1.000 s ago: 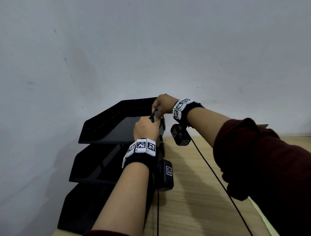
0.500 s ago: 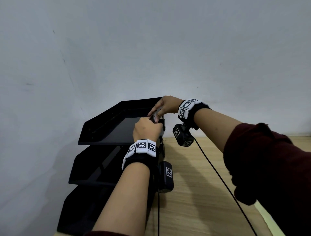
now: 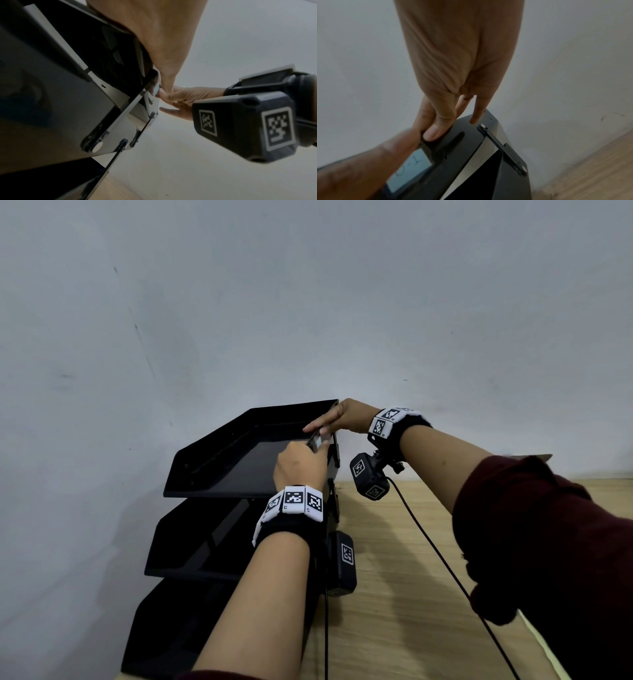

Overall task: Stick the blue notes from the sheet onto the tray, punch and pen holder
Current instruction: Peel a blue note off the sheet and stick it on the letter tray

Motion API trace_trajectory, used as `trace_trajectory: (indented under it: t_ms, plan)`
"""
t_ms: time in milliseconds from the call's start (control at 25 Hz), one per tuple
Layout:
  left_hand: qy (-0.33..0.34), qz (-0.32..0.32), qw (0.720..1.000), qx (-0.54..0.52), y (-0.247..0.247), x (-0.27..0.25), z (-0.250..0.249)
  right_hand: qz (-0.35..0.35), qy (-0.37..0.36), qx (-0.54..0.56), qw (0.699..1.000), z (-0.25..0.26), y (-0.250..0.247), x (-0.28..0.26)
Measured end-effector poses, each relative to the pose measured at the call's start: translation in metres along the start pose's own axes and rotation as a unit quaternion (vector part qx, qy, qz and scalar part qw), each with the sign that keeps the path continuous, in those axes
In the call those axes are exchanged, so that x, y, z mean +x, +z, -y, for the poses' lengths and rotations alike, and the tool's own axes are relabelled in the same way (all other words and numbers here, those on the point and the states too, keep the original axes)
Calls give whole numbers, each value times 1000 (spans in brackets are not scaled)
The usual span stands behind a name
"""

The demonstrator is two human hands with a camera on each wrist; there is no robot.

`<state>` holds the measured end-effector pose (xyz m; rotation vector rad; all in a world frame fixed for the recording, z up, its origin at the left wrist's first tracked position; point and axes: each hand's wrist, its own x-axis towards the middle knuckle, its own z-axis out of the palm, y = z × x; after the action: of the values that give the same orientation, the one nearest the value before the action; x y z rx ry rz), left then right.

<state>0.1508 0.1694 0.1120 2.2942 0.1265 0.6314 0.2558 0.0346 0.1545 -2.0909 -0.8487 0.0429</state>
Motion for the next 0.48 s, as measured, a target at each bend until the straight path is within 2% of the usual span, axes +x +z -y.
trace_trajectory:
  t_ms: [240,480]
  plan:
    - [-1,-22,1000,-3,1,1,0,42,34,27,998,3,0,-2]
    - [18,-12,1000,-20,-4,-2,0,-23,-4,23,999,-2,7,1]
